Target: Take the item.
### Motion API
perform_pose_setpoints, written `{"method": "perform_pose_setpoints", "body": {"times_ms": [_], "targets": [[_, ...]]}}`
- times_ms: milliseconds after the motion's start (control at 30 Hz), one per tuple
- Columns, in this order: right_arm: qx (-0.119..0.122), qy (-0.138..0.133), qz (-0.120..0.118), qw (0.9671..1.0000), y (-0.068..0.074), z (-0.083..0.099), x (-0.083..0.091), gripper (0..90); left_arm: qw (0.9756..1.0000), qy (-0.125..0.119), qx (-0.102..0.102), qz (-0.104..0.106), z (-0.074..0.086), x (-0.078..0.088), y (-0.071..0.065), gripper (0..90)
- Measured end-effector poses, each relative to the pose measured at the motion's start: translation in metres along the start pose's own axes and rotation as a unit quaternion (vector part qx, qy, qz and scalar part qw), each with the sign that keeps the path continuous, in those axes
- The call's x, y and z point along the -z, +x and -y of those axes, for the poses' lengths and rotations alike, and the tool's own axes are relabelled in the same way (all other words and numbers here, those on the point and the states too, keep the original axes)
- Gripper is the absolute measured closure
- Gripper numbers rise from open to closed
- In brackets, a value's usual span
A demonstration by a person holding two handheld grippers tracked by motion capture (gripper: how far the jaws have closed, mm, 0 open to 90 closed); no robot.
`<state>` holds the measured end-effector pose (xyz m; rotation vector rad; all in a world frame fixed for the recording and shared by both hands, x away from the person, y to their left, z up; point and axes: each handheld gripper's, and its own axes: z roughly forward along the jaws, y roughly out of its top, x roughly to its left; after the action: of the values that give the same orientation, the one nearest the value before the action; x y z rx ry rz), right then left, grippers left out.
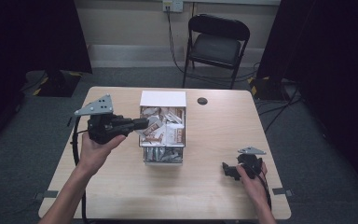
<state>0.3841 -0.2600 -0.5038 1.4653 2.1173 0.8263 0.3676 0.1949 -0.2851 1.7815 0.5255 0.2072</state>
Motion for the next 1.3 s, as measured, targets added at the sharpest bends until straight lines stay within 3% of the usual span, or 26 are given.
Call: {"method": "perform_pose_setpoints", "body": {"times_ms": [400,1300], "targets": [[0.0,0.0,0.0,1.0,0.0,0.0,0.0,0.0,0.9997,-0.017,0.006,-0.014,-0.001,0.018,0.007,90.0],[0.0,0.001,-0.001,1.0,0.0,0.0,0.0,0.0,0.9986,-0.026,0.007,-0.046,-0.001,0.044,0.018,90.0]]}}
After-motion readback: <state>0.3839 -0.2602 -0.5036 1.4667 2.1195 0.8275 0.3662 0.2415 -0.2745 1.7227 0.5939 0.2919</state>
